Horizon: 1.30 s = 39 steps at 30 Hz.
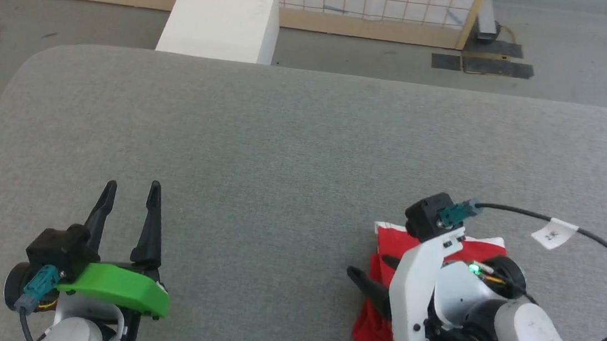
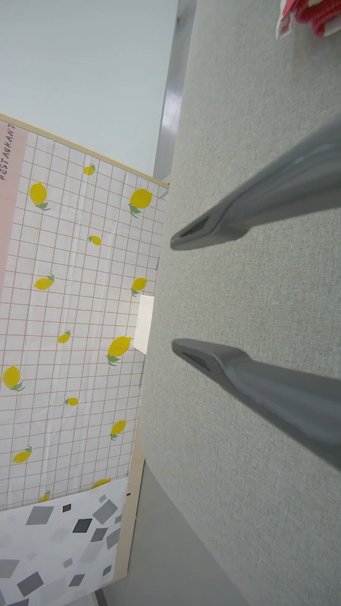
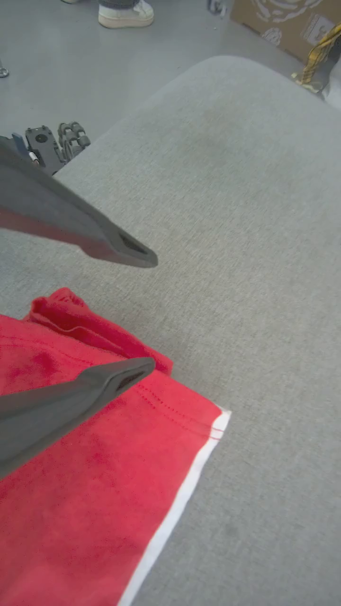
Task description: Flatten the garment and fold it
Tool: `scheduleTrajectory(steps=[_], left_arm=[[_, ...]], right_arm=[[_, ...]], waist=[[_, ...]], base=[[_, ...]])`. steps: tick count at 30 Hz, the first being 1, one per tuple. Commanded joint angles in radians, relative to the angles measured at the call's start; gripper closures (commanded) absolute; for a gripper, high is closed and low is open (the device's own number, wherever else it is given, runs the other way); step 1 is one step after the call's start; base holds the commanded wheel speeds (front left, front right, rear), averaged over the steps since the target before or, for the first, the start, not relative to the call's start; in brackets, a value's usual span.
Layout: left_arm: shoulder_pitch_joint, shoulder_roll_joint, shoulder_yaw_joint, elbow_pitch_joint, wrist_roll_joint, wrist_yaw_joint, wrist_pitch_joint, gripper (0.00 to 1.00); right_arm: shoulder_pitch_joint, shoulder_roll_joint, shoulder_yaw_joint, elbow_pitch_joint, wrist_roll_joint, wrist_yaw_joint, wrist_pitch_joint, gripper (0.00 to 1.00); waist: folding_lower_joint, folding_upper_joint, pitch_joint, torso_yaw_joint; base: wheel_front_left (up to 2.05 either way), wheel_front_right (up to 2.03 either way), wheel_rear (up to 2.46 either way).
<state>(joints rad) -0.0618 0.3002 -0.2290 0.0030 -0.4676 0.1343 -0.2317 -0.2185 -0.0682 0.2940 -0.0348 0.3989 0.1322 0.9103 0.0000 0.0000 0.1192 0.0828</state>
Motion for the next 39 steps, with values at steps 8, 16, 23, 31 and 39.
scheduleTrajectory(steps=[8,16,23,31,39], left_arm=[[-0.002,0.009,-0.004,-0.006,0.001,0.006,-0.007,0.00],[-0.008,0.006,-0.018,-0.002,-0.001,0.003,-0.007,0.00],[-0.012,0.005,-0.024,0.000,-0.006,0.001,-0.006,0.00],[-0.008,0.010,-0.022,0.002,-0.009,0.006,-0.009,0.00],[0.012,0.017,0.003,-0.044,-0.010,0.028,-0.015,0.00]], right_arm=[[0.042,-0.035,-0.195,-0.132,-0.096,-0.002,-0.069,0.00],[0.164,-0.027,-0.303,-0.018,-0.236,-0.002,-0.085,0.00],[0.167,-0.014,-0.283,0.123,-0.283,-0.002,-0.112,0.00],[0.127,-0.013,-0.268,0.233,-0.292,-0.002,-0.138,0.97],[0.023,-0.094,-0.113,0.230,-0.229,-0.002,-0.136,1.00]], waist=[[0.0000,0.0000,-0.024,-0.073],[0.0000,0.0000,-0.009,-0.078],[0.0000,0.0000,0.000,-0.057],[0.0000,0.0000,0.001,-0.057],[0.0000,0.0000,0.032,-0.215]], base=[[0.00,0.00,0.00],[0.00,0.00,0.00],[0.00,0.00,0.00],[0.00,0.00,0.00],[0.00,0.00,0.00]])
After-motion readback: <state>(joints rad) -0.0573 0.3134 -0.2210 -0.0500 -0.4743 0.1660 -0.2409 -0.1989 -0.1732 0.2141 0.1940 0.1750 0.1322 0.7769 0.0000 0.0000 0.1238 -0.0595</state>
